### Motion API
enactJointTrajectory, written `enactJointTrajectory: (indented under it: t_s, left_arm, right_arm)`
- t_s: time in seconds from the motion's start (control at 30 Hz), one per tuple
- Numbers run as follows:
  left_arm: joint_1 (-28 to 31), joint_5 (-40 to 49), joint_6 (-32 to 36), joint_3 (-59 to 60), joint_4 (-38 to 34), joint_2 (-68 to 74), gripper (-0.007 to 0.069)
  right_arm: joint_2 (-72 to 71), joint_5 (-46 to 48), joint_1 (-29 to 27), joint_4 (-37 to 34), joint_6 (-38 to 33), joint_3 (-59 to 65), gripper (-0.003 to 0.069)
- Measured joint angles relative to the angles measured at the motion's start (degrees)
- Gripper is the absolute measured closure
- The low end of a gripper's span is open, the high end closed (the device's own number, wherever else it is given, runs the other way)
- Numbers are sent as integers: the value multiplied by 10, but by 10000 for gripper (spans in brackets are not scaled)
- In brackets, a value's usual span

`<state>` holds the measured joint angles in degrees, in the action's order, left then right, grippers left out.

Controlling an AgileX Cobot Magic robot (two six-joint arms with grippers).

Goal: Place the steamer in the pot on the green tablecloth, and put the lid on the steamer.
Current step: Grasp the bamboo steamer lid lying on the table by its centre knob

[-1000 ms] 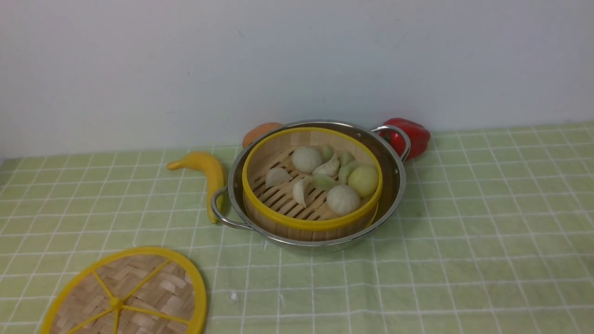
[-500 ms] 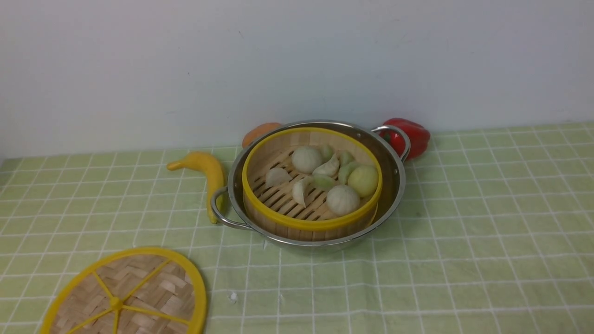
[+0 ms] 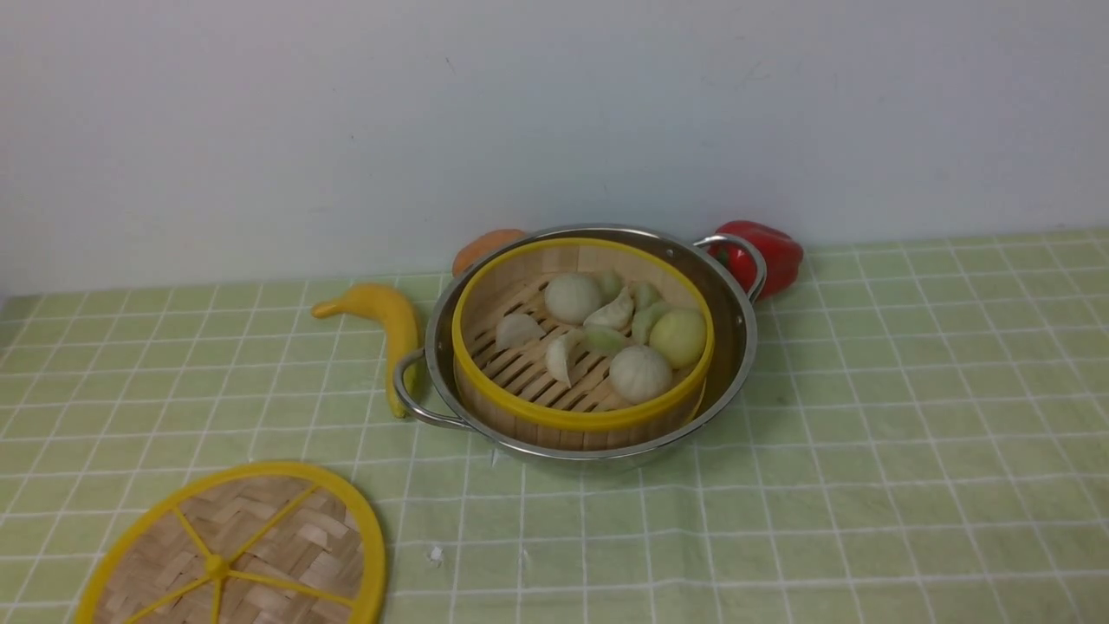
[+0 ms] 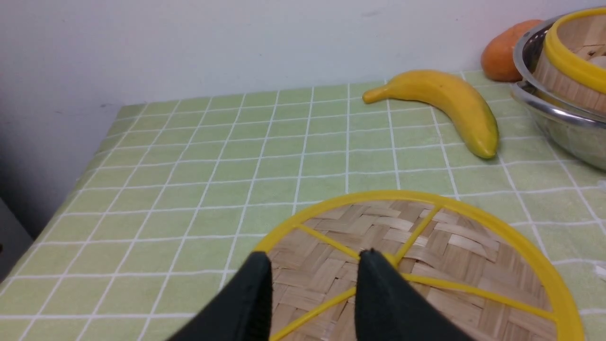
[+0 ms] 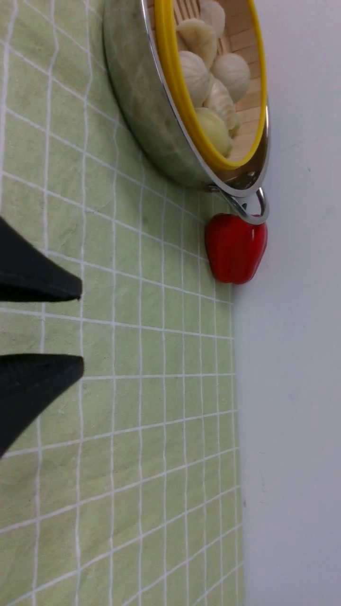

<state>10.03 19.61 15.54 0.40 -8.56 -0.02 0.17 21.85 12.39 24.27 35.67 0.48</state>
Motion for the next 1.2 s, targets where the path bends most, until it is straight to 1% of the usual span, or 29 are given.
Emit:
enactJointTrajectory:
  t_s: [0.1, 0.17, 0.2, 0.23, 0.3, 0.33, 0.37, 0.4, 0.47, 0.53, 0.6, 0.63, 0.7, 0.73, 1.2]
  left_arm:
    - [0, 0, 0, 0, 0, 0, 382]
    - [0, 0, 0, 0, 0, 0, 382]
    - [0, 0, 0, 0, 0, 0, 382]
    - [0, 0, 0, 0, 0, 0, 382]
    - [0, 0, 0, 0, 0, 0, 382]
    - [0, 0, 0, 0, 0, 0, 382]
    - [0, 0, 0, 0, 0, 0, 382]
    - [0, 0, 0, 0, 0, 0, 382]
    - [0, 0, 0, 0, 0, 0, 382]
    - [0, 0, 0, 0, 0, 0, 382]
    - [0, 0, 0, 0, 0, 0, 382]
    - [0, 0, 0, 0, 0, 0, 382]
    - [0, 0, 0, 0, 0, 0, 382]
    - [0, 0, 0, 0, 0, 0, 382]
    - [0, 0, 0, 0, 0, 0, 382]
  right_arm:
    - [0, -20, 0, -4, -4, 0, 462]
    - [0, -22, 0, -14, -19, 0, 456]
    - [0, -20, 0, -40, -54, 0, 448]
    - [0, -20, 0, -44, -60, 0, 447]
    - [0, -19, 0, -98, -147, 0, 438]
    - [0, -19, 0, -107, -163, 0, 437]
    - [0, -17, 0, -145, -242, 0, 431]
    - [0, -17, 0, -145, -242, 0, 431]
    - [0, -16, -7, -178, -311, 0, 422]
    - [0, -8, -33, -202, -339, 0, 420]
    - [0, -6, -59, -217, -351, 0, 420]
    - [0, -6, -62, -217, -353, 0, 420]
    - [0, -5, -92, -225, -360, 0, 420]
    - [0, -5, -96, -227, -360, 0, 419]
    - [0, -5, -102, -232, -361, 0, 419]
